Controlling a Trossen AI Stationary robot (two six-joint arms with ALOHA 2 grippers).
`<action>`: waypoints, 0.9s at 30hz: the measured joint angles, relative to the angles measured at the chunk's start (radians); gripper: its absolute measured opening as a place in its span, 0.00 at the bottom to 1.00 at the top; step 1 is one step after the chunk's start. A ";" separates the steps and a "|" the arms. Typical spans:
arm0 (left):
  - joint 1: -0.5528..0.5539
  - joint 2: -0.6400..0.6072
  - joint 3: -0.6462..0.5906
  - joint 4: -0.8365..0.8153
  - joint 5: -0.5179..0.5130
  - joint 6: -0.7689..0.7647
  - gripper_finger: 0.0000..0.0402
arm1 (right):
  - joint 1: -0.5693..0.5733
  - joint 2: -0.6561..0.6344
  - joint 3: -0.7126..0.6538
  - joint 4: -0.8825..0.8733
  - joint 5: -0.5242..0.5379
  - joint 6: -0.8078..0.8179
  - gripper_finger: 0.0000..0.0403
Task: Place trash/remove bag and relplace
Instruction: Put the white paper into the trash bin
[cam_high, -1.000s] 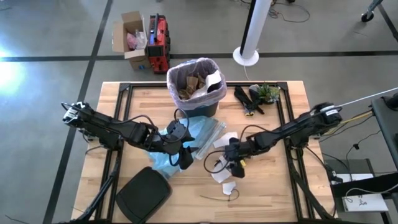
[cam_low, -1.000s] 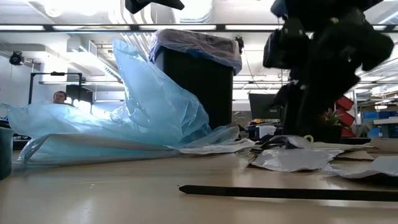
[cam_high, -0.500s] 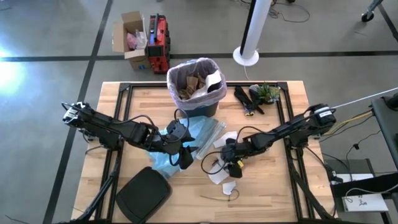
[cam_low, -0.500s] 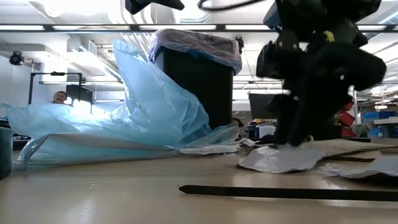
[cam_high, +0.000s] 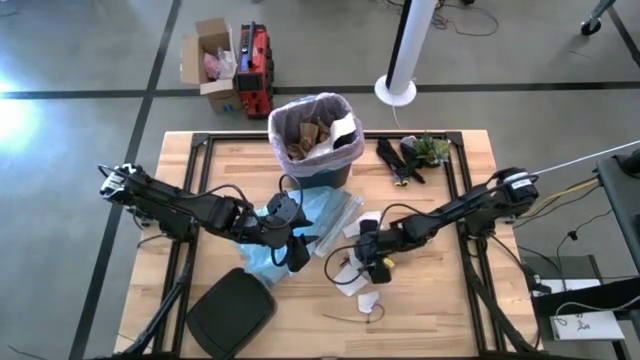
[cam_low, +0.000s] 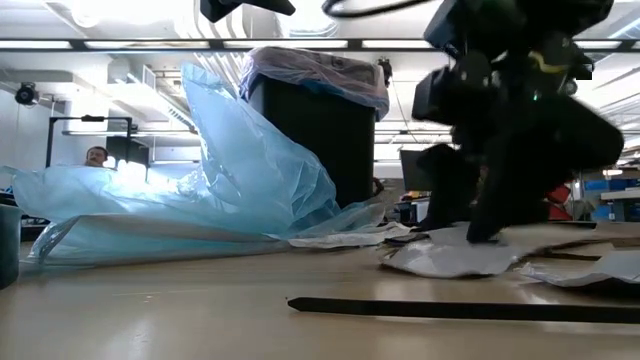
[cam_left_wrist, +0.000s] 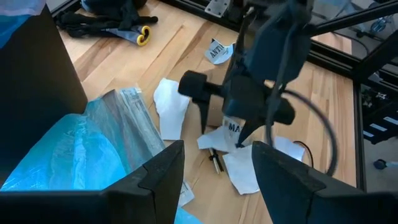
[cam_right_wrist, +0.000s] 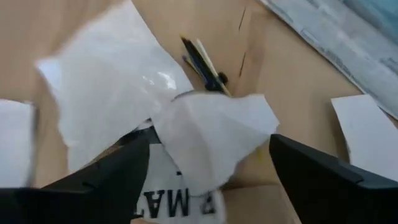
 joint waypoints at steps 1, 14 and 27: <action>0.000 0.000 0.000 0.000 0.000 -0.002 0.44 | -0.003 0.013 0.000 0.011 -0.001 -0.001 0.82; -0.001 0.000 0.000 0.001 0.001 -0.016 0.41 | -0.005 0.032 0.000 0.053 0.013 0.031 0.55; -0.001 0.000 0.000 0.004 0.001 -0.016 0.40 | -0.006 0.008 0.049 0.067 0.017 -0.012 0.09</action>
